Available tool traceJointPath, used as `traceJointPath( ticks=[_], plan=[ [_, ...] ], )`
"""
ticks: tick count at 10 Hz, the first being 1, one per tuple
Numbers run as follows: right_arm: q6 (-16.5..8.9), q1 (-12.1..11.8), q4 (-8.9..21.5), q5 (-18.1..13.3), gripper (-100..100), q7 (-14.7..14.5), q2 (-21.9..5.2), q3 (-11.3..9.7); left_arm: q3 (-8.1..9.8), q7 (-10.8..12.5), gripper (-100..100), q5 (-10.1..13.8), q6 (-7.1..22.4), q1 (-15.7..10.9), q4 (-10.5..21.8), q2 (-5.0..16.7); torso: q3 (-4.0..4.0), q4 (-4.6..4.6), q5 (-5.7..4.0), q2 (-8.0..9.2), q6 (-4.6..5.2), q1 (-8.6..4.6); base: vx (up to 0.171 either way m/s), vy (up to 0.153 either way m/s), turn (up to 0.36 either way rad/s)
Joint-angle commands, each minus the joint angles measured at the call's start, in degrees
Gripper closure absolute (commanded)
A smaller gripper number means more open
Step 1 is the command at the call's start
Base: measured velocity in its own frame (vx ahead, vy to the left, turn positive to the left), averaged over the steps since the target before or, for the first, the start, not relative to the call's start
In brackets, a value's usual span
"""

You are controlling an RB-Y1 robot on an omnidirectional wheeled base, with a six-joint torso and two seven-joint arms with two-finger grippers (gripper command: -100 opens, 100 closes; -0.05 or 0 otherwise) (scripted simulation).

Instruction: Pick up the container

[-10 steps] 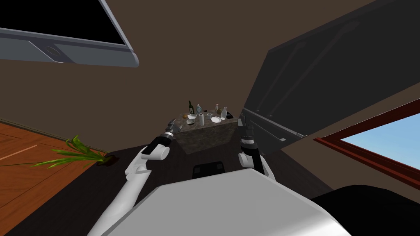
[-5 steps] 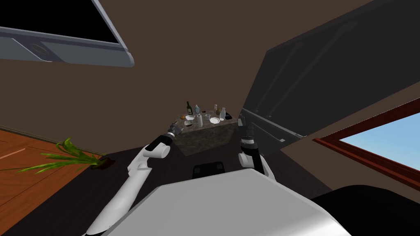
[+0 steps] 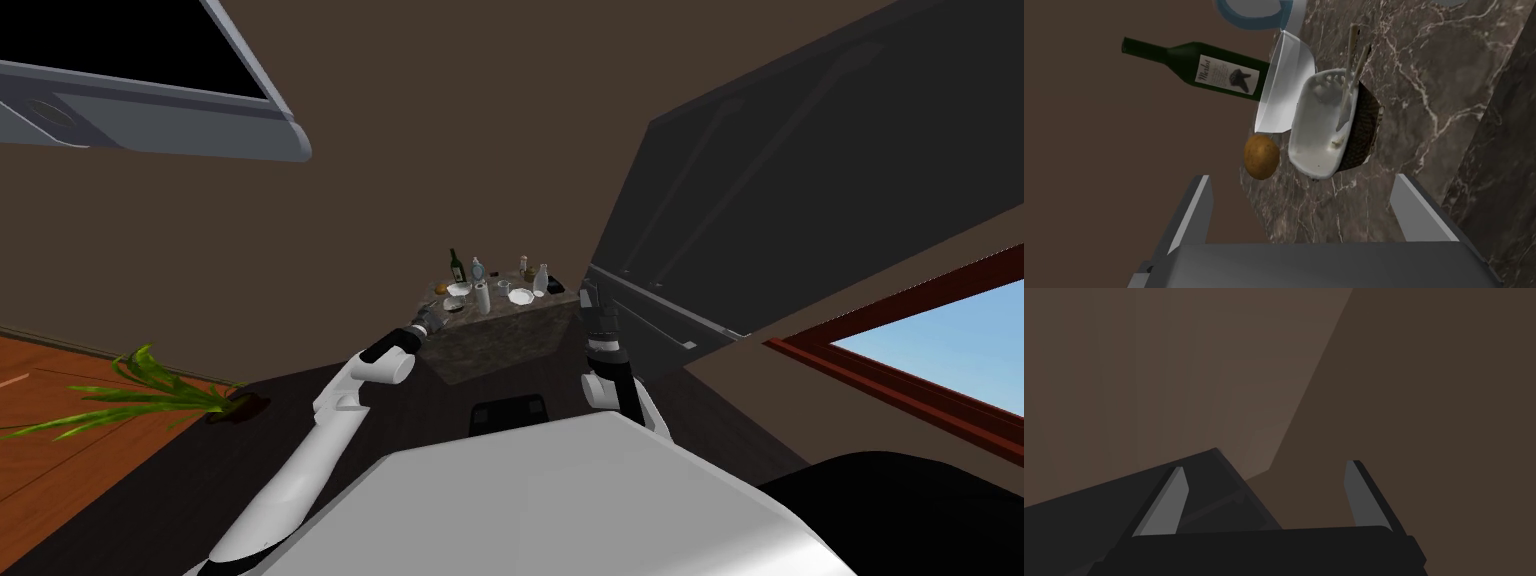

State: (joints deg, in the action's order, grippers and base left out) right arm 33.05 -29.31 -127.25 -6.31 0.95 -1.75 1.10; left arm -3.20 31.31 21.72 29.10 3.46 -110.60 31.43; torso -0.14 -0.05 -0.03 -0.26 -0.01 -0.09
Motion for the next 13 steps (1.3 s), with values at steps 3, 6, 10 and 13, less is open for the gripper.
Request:
traceJointPath(
  ticks=[3,6,10,13],
  plan=[
    [0.0,0.0,0.0,0.0,0,0.0,0.0,0.0,-1.19,2.0,-100,0.74,5.01,-0.7,1.09,0.97,-0.05,-0.02,-0.01,-0.09,0.0,-0.03,0.094,-0.04,-0.023],
    [0.0,0.0,0.0,0.0,0,0.0,0.0,0.0,-2.07,3.2,-100,1.36,8.46,-1.09,2.11,1.7,-0.06,-0.03,0.0,-0.1,0.0,0.01,0.093,-0.03,-0.026],
    [0.0,-0.01,0.0,0.0,0,0.0,0.0,0.0,-3.36,4.77,-100,2.05,12.67,-1.49,3.53,2.57,-0.19,-0.08,0.0,-0.31,0.0,0.02,0.14,-0.033,-0.027],
    [0.0,0.0,0.0,0.0,0,0.0,0.0,0.0,-3.55,4.81,0,2.38,12.91,-1.85,4.25,2.81,-0.06,-0.03,0.01,-0.07,-0.01,0.07,0.069,-0.008,-0.011]
  ],
)
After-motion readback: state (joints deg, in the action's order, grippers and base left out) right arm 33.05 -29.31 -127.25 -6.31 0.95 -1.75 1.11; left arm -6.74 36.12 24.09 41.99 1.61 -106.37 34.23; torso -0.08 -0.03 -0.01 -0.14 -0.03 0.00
